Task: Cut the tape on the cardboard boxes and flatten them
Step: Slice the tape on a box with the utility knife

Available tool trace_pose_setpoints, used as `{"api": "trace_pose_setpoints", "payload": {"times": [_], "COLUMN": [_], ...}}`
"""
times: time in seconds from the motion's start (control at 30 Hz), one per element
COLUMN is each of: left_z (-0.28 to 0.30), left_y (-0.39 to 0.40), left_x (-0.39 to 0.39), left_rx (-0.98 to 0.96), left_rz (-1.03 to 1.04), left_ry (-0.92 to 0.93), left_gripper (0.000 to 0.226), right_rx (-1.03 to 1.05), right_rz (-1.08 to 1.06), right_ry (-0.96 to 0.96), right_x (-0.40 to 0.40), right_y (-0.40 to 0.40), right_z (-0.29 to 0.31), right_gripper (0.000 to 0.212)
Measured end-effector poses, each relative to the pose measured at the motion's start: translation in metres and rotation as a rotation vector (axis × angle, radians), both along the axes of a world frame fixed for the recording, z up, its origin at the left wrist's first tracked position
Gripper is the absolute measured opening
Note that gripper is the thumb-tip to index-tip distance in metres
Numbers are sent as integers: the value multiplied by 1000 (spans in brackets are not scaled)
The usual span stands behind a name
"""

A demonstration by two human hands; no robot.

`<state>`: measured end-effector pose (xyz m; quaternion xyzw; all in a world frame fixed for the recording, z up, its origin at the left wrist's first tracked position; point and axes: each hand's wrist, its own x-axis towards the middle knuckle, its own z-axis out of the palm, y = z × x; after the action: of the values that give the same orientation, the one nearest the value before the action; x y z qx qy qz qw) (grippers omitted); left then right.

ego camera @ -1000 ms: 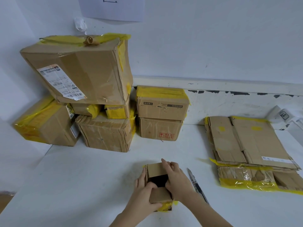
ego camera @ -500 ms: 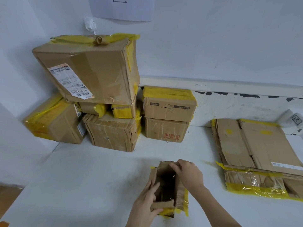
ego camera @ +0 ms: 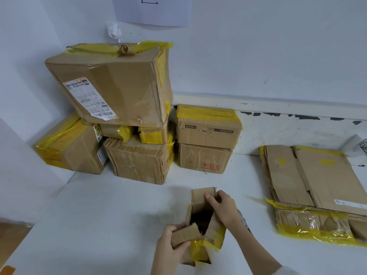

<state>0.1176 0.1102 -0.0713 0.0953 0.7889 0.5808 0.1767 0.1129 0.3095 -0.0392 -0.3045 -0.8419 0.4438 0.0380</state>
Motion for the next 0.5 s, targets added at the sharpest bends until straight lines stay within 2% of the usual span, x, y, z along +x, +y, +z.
{"api": "trace_pose_setpoints", "payload": {"times": [0.07, 0.1, 0.17, 0.2, 0.27, 0.37, 0.5], "left_z": [9, 12, 19, 21, 21, 17, 16], "left_y": [-3, -6, -13, -16, -19, -21, -12], "left_x": [-13, -21, -36, -42, -52, -60, -57], "left_rx": [35, 86, 255, 350, 484, 524, 481], "left_rz": [64, 105, 160, 185, 242, 259, 213], "left_ry": [-25, -59, -217, -335, -539, -686, -795], "left_gripper": [45, 46, 47, 44, 30, 22, 37], "right_rx": [-209, -379, -661, -701, -648, -453, -91], "right_rz": [16, 15, 17, 54, 202, 386, 425], "right_ry": [25, 44, 85, 91, 71, 46, 67], "right_x": [-1, 1, 8, 13, 23, 31, 29], "right_y": [9, 14, 24, 27, 27, 13, -8], "right_z": [9, 16, 22, 24, 26, 29, 31], "right_gripper": [27, 31, 42, 43, 40, 49, 71]}}
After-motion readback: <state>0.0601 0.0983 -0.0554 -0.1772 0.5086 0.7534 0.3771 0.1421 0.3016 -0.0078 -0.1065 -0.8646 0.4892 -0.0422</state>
